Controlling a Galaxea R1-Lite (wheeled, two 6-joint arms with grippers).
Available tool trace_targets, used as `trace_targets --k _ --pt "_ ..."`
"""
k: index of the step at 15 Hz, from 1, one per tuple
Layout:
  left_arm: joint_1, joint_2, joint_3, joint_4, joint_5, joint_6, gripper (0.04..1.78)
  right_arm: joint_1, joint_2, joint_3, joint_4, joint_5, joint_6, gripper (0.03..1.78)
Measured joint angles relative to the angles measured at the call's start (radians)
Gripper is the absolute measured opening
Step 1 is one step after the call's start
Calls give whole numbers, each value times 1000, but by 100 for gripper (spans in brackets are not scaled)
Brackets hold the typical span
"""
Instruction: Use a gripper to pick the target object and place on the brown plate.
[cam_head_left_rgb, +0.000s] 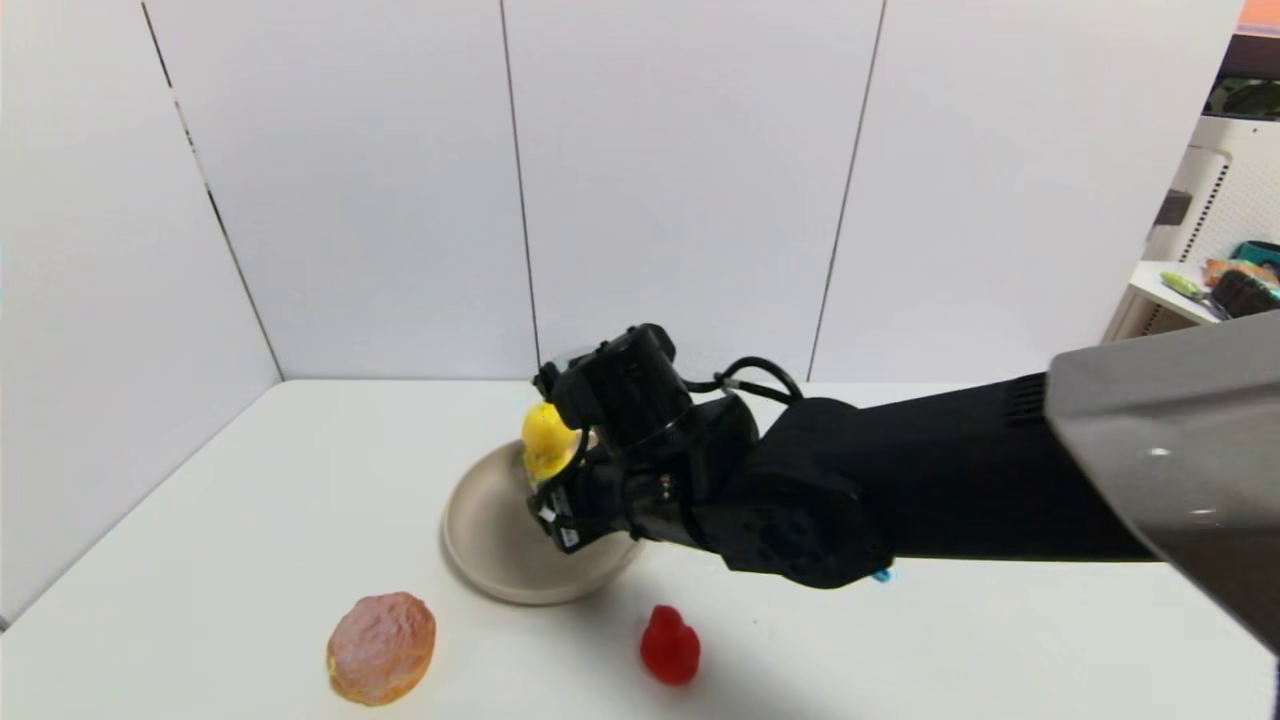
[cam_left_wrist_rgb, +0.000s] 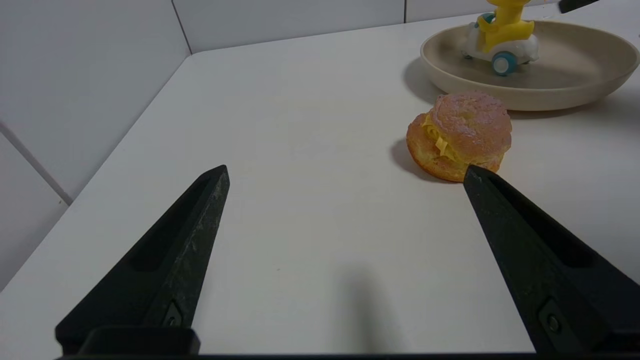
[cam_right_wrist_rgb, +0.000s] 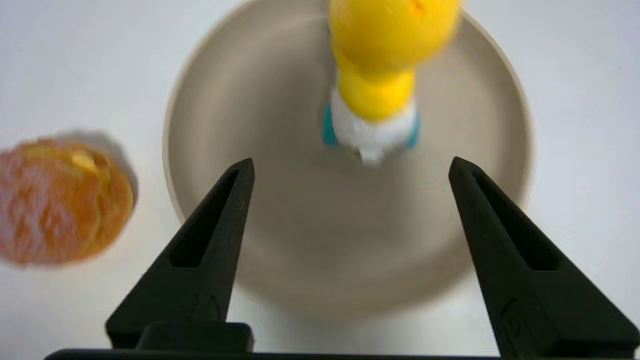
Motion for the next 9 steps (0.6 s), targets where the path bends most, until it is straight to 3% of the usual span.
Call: trace_targets --k 3,5,7,9 --pt "0 0 0 0 0 0 169 -15 -185 159 55 -3 -4 147" --pt "0 0 0 0 0 0 169 -62 -344 275 103 -7 -8 153" --pt "0 0 0 0 0 0 169 -147 -515 393 184 -8 -15 157" --pt "0 0 0 0 0 0 169 -291 -680 512 273 -9 -22 160"
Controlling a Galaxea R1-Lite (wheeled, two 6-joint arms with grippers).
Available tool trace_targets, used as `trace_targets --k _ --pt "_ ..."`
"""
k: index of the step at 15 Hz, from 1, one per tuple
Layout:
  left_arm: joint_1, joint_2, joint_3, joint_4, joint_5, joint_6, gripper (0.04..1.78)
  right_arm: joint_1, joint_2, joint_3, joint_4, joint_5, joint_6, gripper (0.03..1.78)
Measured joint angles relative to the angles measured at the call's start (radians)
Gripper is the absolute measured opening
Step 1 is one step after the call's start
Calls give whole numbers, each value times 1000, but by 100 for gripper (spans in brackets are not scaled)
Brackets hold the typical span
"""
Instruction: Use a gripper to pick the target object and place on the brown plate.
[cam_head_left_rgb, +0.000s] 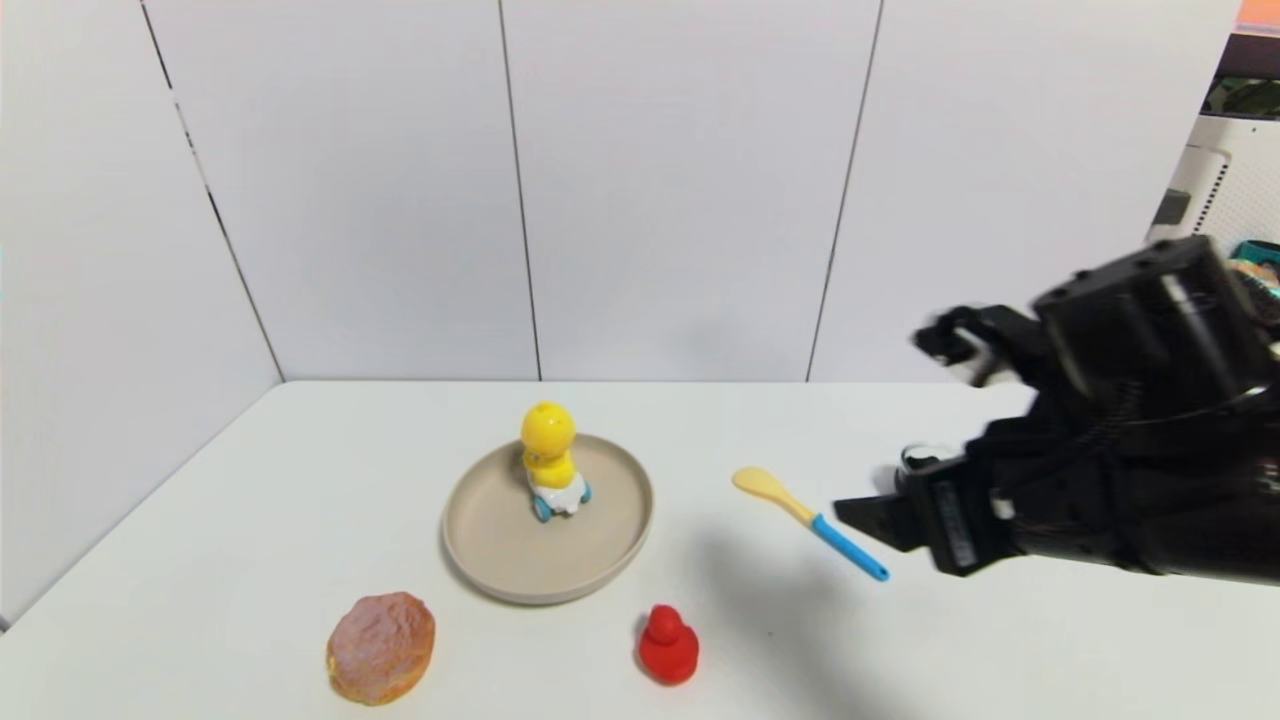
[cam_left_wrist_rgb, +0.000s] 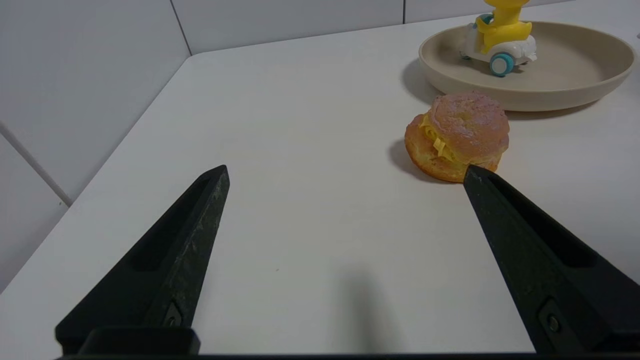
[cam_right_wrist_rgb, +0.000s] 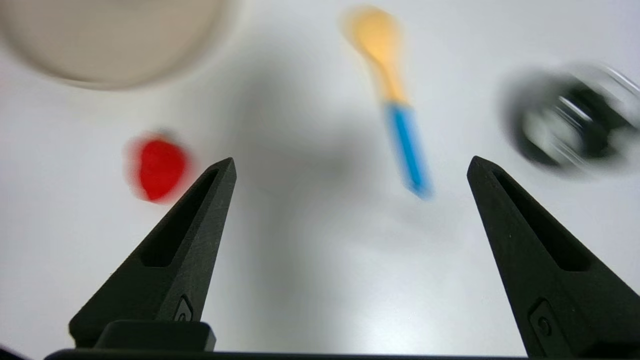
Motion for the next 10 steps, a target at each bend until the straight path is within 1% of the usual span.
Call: trace_targets --k 1,3,5,7,8,10 --pt "0 0 0 0 0 0 169 -72 -74 53 29 -2 -5 161" --pt "0 0 0 0 0 0 169 -179 -216 146 54 -3 -31 164" --pt "0 0 0 0 0 1 169 -265 -371 238 61 -3 -88 165" --pt "0 0 0 0 0 0 169 -337 -539 333 58 -3 -150 167" --pt "0 0 0 0 0 0 169 -369 -621 375 57 -4 -170 167" --pt "0 0 0 0 0 0 169 -454 -788 474 55 -2 -195 168"
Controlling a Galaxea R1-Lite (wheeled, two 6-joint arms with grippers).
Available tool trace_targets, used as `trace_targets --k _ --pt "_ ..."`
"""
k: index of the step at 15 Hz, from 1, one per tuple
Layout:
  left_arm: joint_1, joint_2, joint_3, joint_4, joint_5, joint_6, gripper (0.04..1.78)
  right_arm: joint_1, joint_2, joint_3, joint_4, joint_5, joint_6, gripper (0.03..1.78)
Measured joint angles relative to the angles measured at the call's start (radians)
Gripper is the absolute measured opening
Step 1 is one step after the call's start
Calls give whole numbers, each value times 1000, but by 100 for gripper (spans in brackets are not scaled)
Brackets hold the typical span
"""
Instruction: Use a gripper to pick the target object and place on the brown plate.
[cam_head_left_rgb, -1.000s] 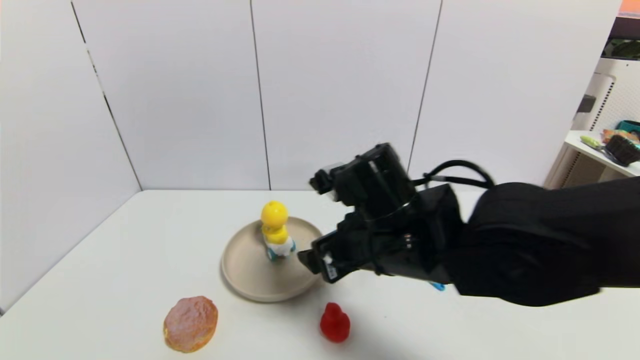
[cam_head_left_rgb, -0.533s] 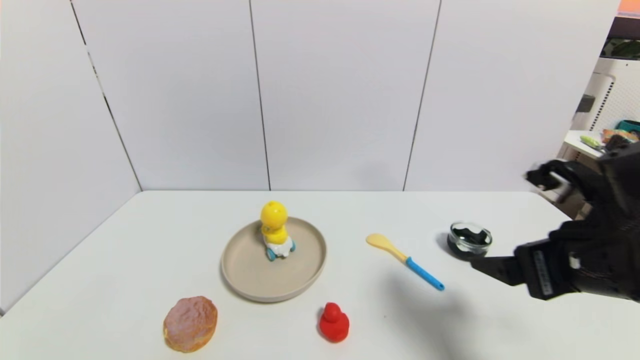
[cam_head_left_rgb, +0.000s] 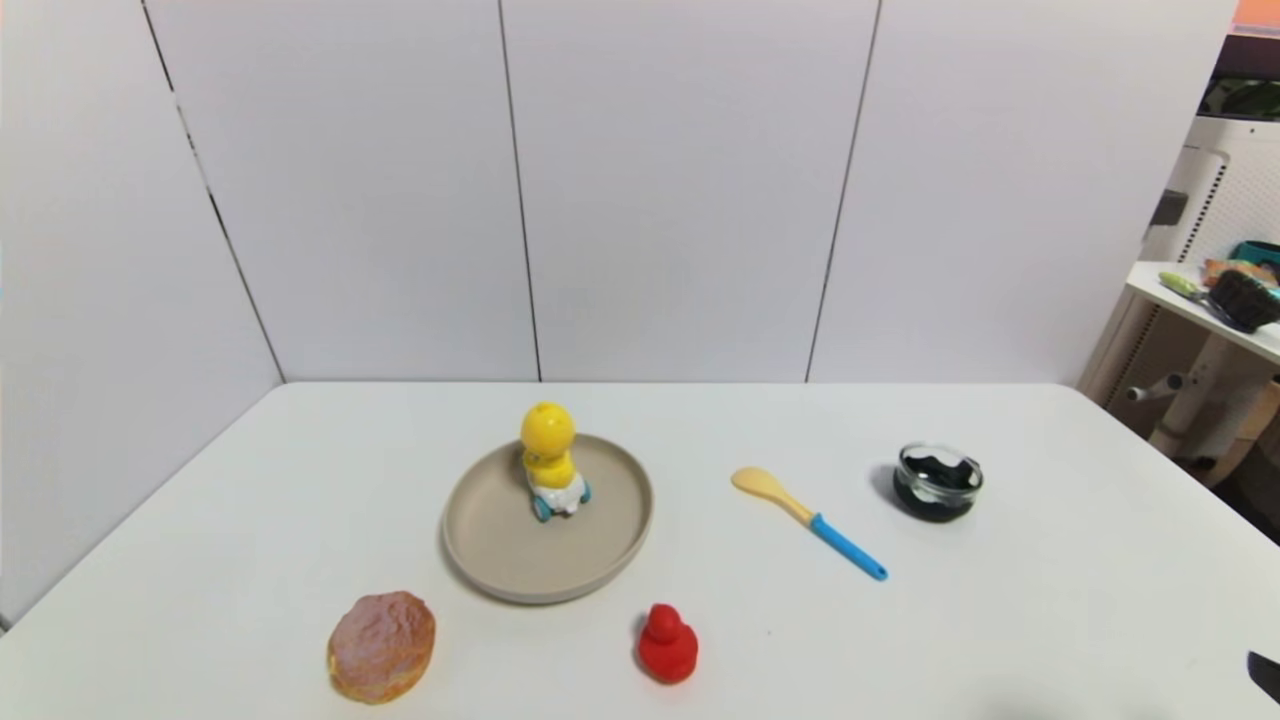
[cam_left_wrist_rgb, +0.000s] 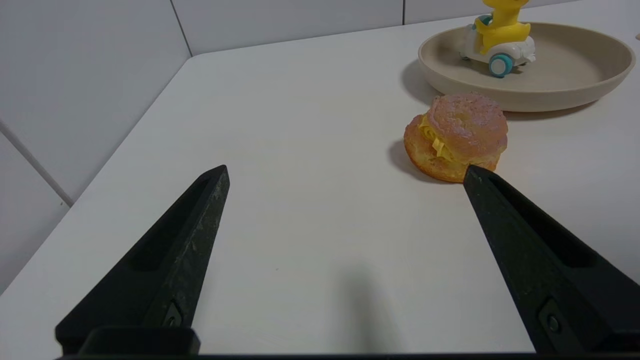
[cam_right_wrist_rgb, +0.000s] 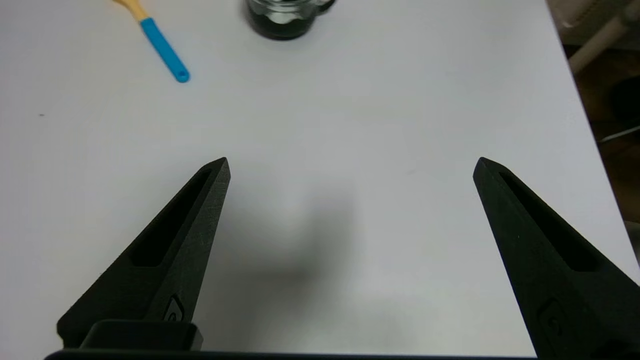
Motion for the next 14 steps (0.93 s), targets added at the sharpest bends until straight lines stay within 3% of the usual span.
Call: trace_targets --k 3,6,9,14 --pt "0 0 0 0 0 0 169 -106 -214 169 -24 20 -22 169" --pt "0 0 0 0 0 0 169 -163 -370 351 -157 127 -27 169" --pt "0 0 0 0 0 0 169 -173 -493 464 -301 225 -41 169" --pt "0 0 0 0 0 0 169 -171 -631 490 -324 234 -41 169"
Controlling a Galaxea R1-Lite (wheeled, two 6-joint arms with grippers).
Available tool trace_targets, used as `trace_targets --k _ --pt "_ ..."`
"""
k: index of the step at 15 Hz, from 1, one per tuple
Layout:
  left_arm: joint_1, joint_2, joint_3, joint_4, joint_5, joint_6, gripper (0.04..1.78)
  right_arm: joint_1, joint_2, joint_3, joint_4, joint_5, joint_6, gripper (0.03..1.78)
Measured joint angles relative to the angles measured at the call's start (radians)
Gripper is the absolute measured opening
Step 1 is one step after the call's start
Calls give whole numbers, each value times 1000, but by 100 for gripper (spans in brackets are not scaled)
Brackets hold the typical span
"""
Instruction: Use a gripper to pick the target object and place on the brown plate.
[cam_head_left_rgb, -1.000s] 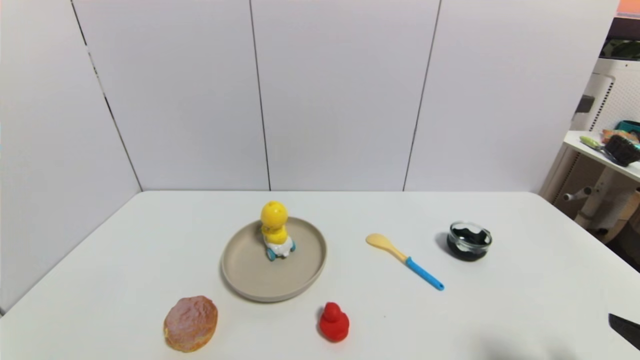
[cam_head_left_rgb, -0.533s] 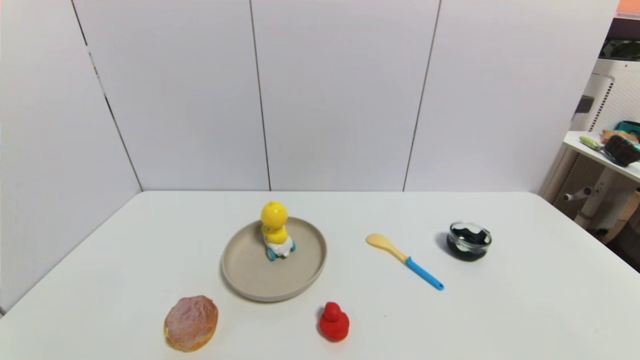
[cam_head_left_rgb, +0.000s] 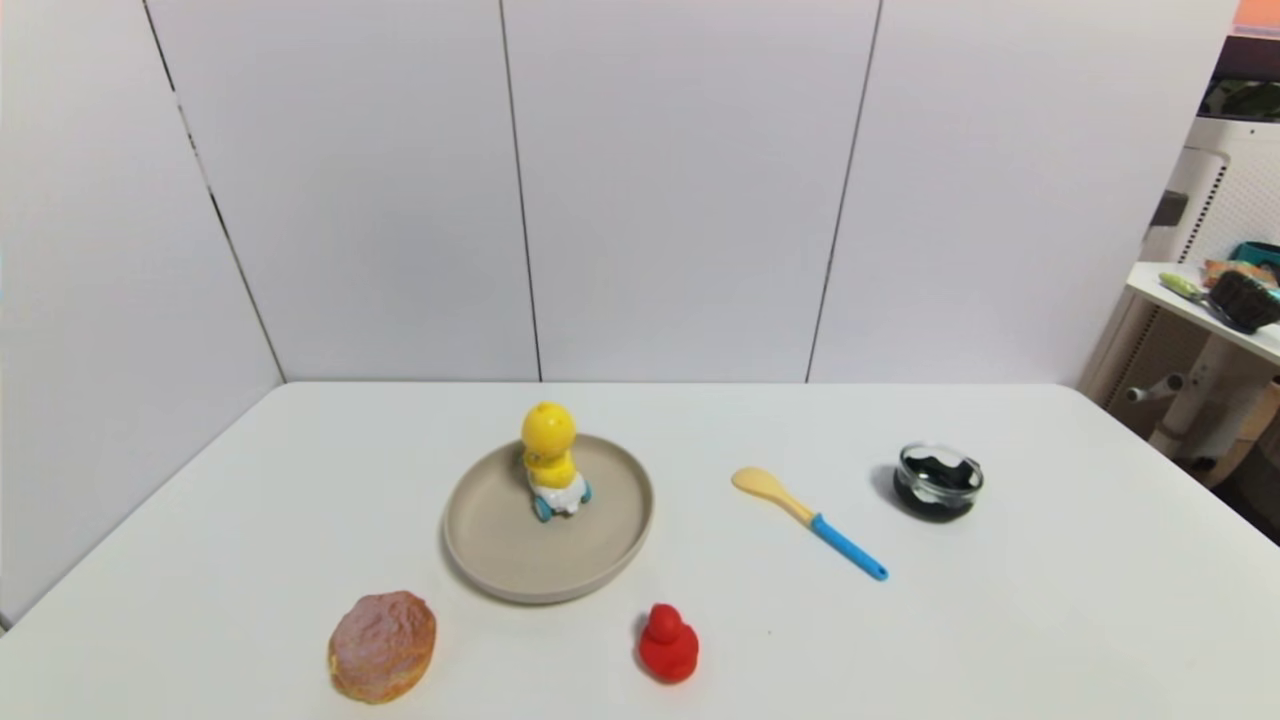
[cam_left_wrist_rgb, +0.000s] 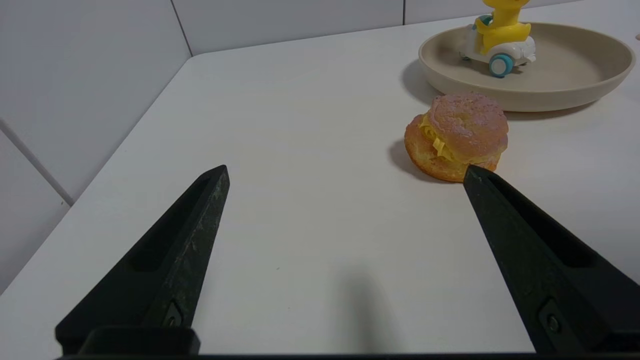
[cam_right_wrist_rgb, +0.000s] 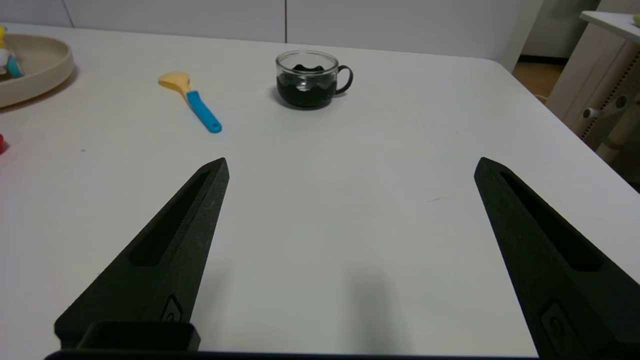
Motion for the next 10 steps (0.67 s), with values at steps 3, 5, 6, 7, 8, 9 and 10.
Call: trace_targets --k 3,5,6,7,8,9,10 --pt "0 0 0 0 0 0 169 1 -17 1 -2 -3 21 169" --pt "0 0 0 0 0 0 169 1 -19 1 -3 -5 23 169" --pt "0 0 0 0 0 0 169 1 -19 1 -3 -7 20 169" --pt "0 0 0 0 0 0 169 1 -19 1 -1 -6 17 169" --pt "0 0 0 0 0 0 169 1 -19 1 -2 -6 15 169" --pt "0 0 0 0 0 0 169 1 -19 1 -1 -5 15 169" --pt "0 0 0 0 0 0 169 1 -19 1 0 -4 15 169"
